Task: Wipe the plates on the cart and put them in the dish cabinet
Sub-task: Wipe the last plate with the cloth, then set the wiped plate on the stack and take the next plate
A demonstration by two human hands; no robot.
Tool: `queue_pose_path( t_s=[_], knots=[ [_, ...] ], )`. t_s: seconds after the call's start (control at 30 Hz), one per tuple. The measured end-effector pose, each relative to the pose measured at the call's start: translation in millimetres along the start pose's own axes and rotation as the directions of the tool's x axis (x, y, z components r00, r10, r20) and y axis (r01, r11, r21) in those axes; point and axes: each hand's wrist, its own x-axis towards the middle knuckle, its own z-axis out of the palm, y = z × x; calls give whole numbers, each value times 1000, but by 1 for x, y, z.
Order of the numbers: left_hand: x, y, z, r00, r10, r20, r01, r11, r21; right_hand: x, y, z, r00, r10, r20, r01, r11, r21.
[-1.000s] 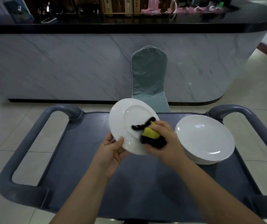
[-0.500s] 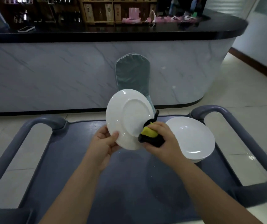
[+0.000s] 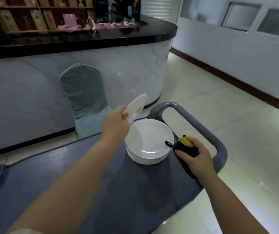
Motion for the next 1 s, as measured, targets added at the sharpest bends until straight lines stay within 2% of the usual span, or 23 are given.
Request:
queue_pose_path(
  t_s=[0.1,0.23,0.37,0.5,0.57,0.7,0.8,0.87,0.9,0.97,1.0],
  knots=[
    [-1,7,30,968,234,87,-245,959,145,-13,7,-16,995,83,-55,-84,996,-3],
    [-11,2,55,837,516,181,-545,813,205,-28,16,-26,987,135,-85,-139,990,-39],
    [-30,-7,71,750,608,260,-656,734,175,-35,26,-25,986,151,-73,-157,983,-91],
    [-46,-29,89,666,637,389,-704,708,45,-34,51,-6,990,133,43,-117,957,-266],
    [-53,-37,97,673,619,405,-683,730,18,-31,67,9,979,139,151,-67,913,-403],
    [-68,-52,108,682,605,411,-654,756,-28,-36,94,42,902,271,337,16,757,-653],
    [-76,-61,113,710,601,367,-638,770,-27,-43,107,51,859,317,401,97,668,-738],
    [-78,-63,112,727,616,303,-635,771,-43,-38,103,46,878,288,381,71,710,-701],
    [-78,-62,108,757,597,266,-606,793,-56,-32,97,41,904,257,341,16,778,-628],
    [-74,-55,97,885,416,208,-404,909,-100,-12,77,32,961,233,149,-172,925,-340],
    [-68,-52,91,953,240,184,-220,967,-126,2,65,29,963,266,44,-255,951,-172]
  ],
)
